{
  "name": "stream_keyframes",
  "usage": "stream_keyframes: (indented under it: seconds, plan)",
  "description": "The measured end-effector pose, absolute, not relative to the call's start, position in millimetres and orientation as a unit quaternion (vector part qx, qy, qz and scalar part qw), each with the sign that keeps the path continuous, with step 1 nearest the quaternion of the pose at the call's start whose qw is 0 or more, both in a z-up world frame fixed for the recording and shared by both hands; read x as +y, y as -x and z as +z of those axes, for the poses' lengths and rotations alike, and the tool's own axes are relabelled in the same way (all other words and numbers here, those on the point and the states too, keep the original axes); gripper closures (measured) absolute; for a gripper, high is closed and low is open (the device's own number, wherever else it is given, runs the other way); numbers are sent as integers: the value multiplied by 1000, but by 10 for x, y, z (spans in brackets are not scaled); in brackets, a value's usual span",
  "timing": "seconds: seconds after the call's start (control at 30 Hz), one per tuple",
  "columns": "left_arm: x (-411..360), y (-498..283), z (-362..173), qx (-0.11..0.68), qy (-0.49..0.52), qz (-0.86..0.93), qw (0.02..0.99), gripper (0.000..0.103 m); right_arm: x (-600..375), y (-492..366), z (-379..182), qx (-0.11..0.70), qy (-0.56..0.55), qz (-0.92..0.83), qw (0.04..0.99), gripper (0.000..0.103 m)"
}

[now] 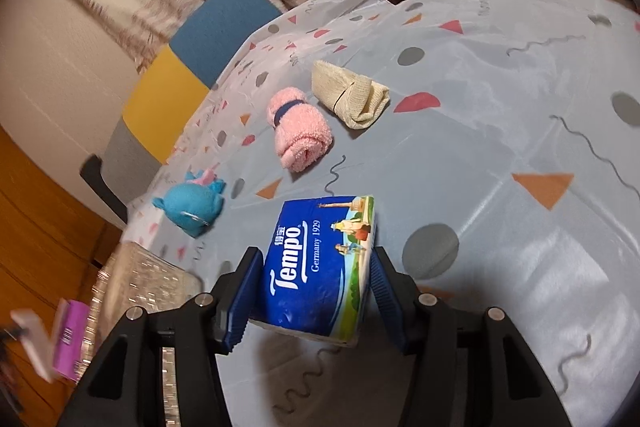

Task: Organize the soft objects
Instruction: 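Carry the white sponge into the tin and open the left gripper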

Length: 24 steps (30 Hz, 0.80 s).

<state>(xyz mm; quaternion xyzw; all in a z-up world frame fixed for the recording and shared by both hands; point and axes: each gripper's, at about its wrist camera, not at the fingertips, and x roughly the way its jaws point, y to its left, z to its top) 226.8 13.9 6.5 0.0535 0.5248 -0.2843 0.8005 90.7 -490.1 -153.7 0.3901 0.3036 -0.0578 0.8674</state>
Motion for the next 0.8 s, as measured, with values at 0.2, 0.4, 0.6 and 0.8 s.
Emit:
stream_keyframes:
  seconds: [0.2, 0.4, 0.6, 0.8]
  plan:
    - [455, -2338, -694, 583, -48, -238, 776, 50, -4760, -710, -1066, 299, -320, -59, 897, 48]
    - [676, -2405, -1072, 605, -50, -199, 769, 49, -4347, -432, -419, 257, -259, -18, 931, 48]
    - [820, -2358, -1097, 591, -60, -171, 786, 15, -3717, -246, 137, 211, -216, 54, 952, 48]
    - [1172, -2200, -923, 561, 55, -168, 809, 10, -3015, -261, 371, 204, -199, 136, 949, 48]
